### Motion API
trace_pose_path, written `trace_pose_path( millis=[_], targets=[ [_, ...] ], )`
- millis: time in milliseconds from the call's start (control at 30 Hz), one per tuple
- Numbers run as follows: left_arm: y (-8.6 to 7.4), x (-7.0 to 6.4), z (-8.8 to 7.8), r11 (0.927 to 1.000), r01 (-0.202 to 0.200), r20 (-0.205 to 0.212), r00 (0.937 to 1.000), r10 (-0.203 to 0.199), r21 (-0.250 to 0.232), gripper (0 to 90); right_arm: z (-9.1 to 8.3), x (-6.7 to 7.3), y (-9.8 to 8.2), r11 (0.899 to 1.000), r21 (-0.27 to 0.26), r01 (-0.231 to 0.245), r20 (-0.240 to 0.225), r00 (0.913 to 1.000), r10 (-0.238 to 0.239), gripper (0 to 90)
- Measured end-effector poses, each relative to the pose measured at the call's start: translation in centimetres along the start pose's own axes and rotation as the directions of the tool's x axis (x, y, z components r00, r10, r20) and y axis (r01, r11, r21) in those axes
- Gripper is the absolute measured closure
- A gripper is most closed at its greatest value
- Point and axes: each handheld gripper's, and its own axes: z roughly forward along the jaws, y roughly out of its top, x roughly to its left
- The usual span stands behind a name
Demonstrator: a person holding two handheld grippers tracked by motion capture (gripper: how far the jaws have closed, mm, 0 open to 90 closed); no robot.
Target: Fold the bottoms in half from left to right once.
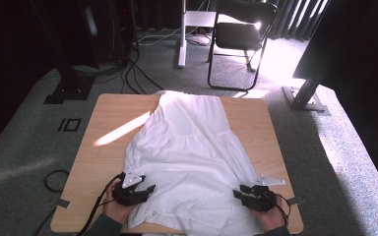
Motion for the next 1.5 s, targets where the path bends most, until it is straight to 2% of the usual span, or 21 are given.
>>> trace_pose_path(
  millis=[67, 167, 267, 333, 367, 400, 433, 533, 600, 733, 833, 933, 1033, 1100, 1133, 1233, 1267, 1333, 1367, 1400, 1500],
  targets=[
    [-0.2, 0.0, 0.0, 0.9999, -0.004, -0.004, 1.0000, 0.004, 0.014, 46.3, -0.7, 0.0, -0.5, 1.000, 0.009, 0.014, -0.004, 0.9999, -0.014, 88.0],
    [-0.2, 0.1, 0.1, 0.9999, 0.007, -0.007, 1.0000, -0.007, 0.014, 46.3, -2.9, 0.0, -1.5, 0.999, 0.012, 0.052, 0.002, 0.9986, -0.052, 88.8],
    [-0.2, 0.2, 0.1, 0.9999, 0.006, -0.007, 1.0000, -0.006, 0.013, 46.3, -5.7, -0.5, -2.9, 0.999, -0.006, 0.054, -0.024, 0.9982, -0.054, 87.7],
    [-0.2, 0.2, 0.1, 0.9999, 0.006, -0.007, 1.0000, -0.006, 0.010, 46.3, -7.2, -1.0, -3.8, 0.997, -0.004, 0.071, -0.084, 0.9940, -0.071, 77.9],
    [-0.1, 0.2, 0.1, 0.9999, 0.007, -0.007, 1.0000, -0.007, 0.008, 46.3, -7.9, -1.1, -4.1, 0.996, -0.018, 0.083, -0.098, 0.9916, -0.084, 71.1],
    [-0.1, 0.2, 0.1, 0.9999, 0.011, -0.007, 0.9999, -0.011, 0.004, 46.3, -8.4, -1.3, -4.2, 0.997, -0.044, 0.071, -0.098, 0.9924, -0.075, 63.0],
    [0.0, 0.3, 0.1, 0.9999, 0.013, -0.008, 0.9999, -0.013, 0.001, 46.3, -8.9, -1.7, -4.2, 0.995, -0.083, 0.056, -0.100, 0.9929, -0.064, 59.4],
    [0.1, 0.7, 0.1, 0.9996, 0.028, -0.010, 0.9996, -0.028, -0.004, 46.3, -9.6, -2.4, -3.2, 0.978, -0.211, 0.002, -0.111, 0.9934, -0.026, 54.3],
    [0.1, 0.9, 0.1, 0.9993, 0.037, -0.013, 0.9992, -0.037, -0.006, 46.4, -8.8, -2.3, -2.0, 0.978, -0.209, 0.021, -0.056, 0.9978, -0.034, 55.2],
    [0.0, 0.9, 0.2, 0.9996, 0.027, -0.010, 0.9996, -0.027, 0.002, 46.3, -5.3, -2.1, 0.2, 0.984, -0.167, 0.069, 0.013, 0.9976, -0.068, 55.4],
    [0.0, 0.7, 0.5, 0.9998, 0.020, 0.004, 0.9998, -0.020, 0.011, 46.1, -2.6, -2.0, 2.0, 0.984, -0.147, 0.097, 0.056, 0.9944, -0.090, 53.5],
    [-0.1, 0.5, 1.0, 0.9995, 0.008, 0.008, 0.9999, -0.008, 0.030, 46.0, -0.1, -1.7, 3.9, 0.983, -0.120, 0.138, 0.102, 0.9867, -0.126, 51.4],
    [-0.3, 0.4, 1.6, 0.9984, 0.002, 0.009, 1.0000, -0.002, 0.056, 46.5, 2.3, -1.8, 5.8, 0.984, -0.091, 0.155, 0.123, 0.9820, -0.143, 49.9],
    [-0.4, 0.1, 1.9, 0.9979, -0.020, -0.002, 0.9998, 0.021, 0.061, 52.2, 3.8, -2.0, 6.8, 0.987, -0.070, 0.145, 0.134, 0.9818, -0.134, 48.9],
    [-0.3, 0.1, 1.8, 0.9976, -0.025, 0.010, 0.9997, 0.024, 0.065, 57.4, 4.5, -2.1, 7.3, 0.988, -0.061, 0.145, 0.138, 0.9811, -0.136, 48.7],
    [-0.4, 0.2, 1.6, 0.9970, -0.032, 0.022, 0.9993, 0.030, 0.071, 83.0, 6.1, -2.7, 8.3, 0.992, -0.027, 0.127, 0.182, 0.9760, -0.120, 48.0],
    [-0.4, 0.1, 1.4, 0.9964, -0.044, 0.027, 0.9988, 0.042, 0.073, 86.7, 6.4, -3.0, 8.6, 0.992, -0.019, 0.125, 0.190, 0.9745, -0.119, 54.0],
    [-0.4, -0.2, 1.0, 0.9959, -0.058, 0.043, 0.9975, 0.055, 0.070, 88.5, 6.4, -3.7, 9.0, 0.993, 0.007, 0.122, 0.205, 0.9713, -0.121, 76.9],
    [-0.5, -0.4, 0.7, 0.9953, -0.067, 0.045, 0.9970, 0.064, 0.071, 89.0, 6.0, -4.0, 9.2, 0.993, -0.006, 0.116, 0.224, 0.9682, -0.112, 83.3],
    [-0.5, -0.8, 0.3, 0.9948, -0.073, 0.048, 0.9964, 0.070, 0.071, 89.3, 5.2, -4.2, 9.3, 0.994, -0.033, 0.104, 0.245, 0.9650, -0.093, 88.3],
    [-1.0, -2.1, -0.9, 0.9903, -0.112, 0.068, 0.9920, 0.107, 0.082, 89.8, 2.6, -4.9, 9.2, 0.990, -0.123, 0.072, 0.290, 0.9564, -0.034, 88.8]
  ],
)
